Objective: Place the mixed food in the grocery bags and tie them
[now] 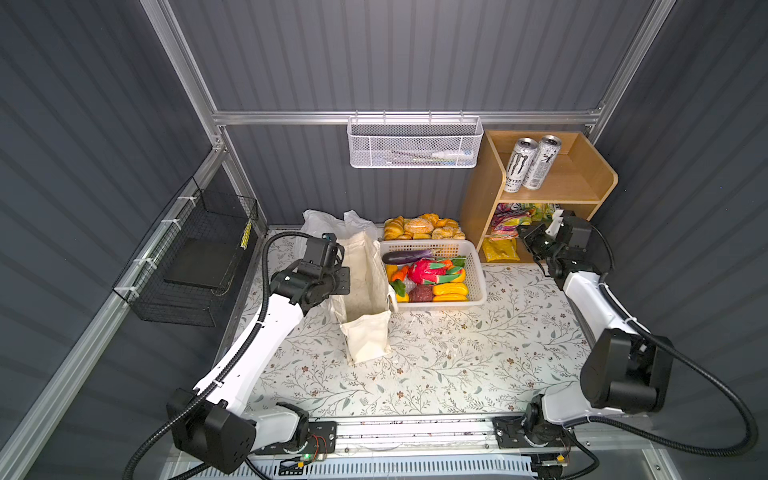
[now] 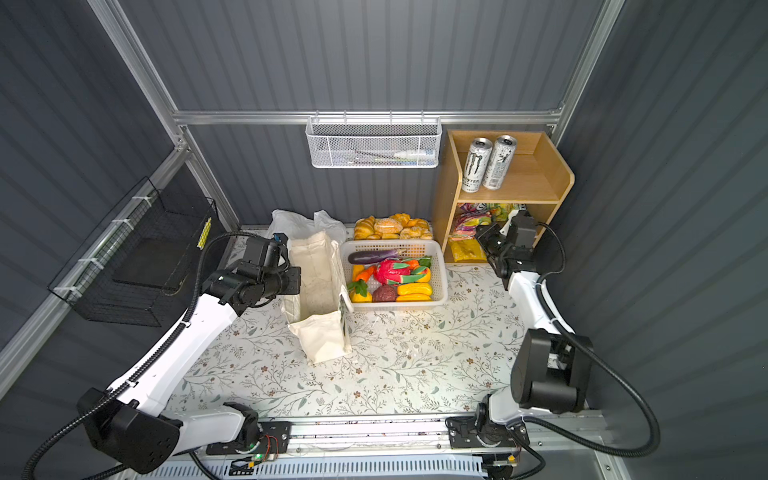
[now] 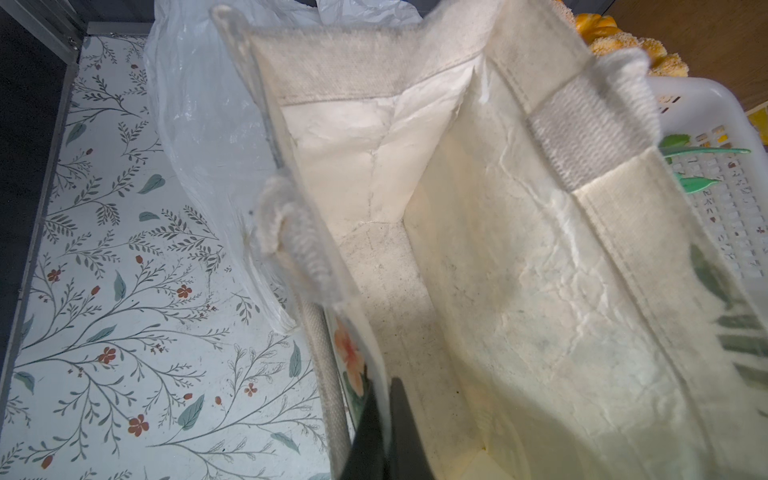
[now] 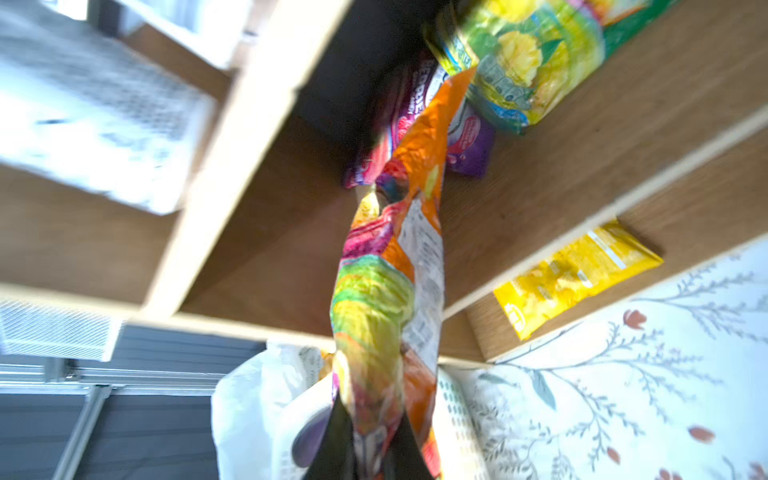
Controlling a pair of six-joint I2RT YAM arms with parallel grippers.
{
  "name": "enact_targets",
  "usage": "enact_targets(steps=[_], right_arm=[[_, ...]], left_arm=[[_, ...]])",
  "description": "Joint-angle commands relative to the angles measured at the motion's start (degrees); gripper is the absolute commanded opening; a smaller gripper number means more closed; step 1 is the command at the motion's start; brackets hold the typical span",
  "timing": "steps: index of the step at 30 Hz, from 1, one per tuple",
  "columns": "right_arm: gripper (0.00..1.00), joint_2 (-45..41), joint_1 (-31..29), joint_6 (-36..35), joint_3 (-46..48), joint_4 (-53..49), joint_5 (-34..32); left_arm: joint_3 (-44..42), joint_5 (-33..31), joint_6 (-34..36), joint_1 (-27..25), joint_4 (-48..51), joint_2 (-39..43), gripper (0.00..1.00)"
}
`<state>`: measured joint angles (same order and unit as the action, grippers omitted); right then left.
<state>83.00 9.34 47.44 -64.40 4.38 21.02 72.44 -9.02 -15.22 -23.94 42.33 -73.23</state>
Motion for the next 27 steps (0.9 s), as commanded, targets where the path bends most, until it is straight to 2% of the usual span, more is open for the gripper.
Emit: enact_targets(steps=[1,7,12,16,21,27], right_arm=[[0.0,-8.65,0.04,2.05,3.96,-0.77,0.53],[0.0,-23.81,-2.82,1.85,7.17,-8.51,4.46],[0.0,-27.89,-12.61,-1.13,1.38,-14.55,6.39],[0.0,-25.64,-23.57,-2.86,-2.66,-14.26,7.21],[0.0,-17.86,-36.69,-8.5,-10.13,-14.93,7.73],[0.0,-8.12,-46.06,-11.23,-16.79,-15.84,7.16]], left_arm=[[-1.08,0.1,0.59,0.04,1.81,-0.57,0.0],[-1.07,0.36,0.45,0.04,1.14,-0.62,0.0],[-1.08,0.68,0.26,0.03,0.83,-0.5,0.0],[-1.53,-0.06,-0.37,0.04,0.23,0.82,0.0],[-2.07,0.21,-1.05,0.04,-0.39,2.47,0.0],[-2.86,0.67,-1.02,0.04,-0.91,3.51,0.0]])
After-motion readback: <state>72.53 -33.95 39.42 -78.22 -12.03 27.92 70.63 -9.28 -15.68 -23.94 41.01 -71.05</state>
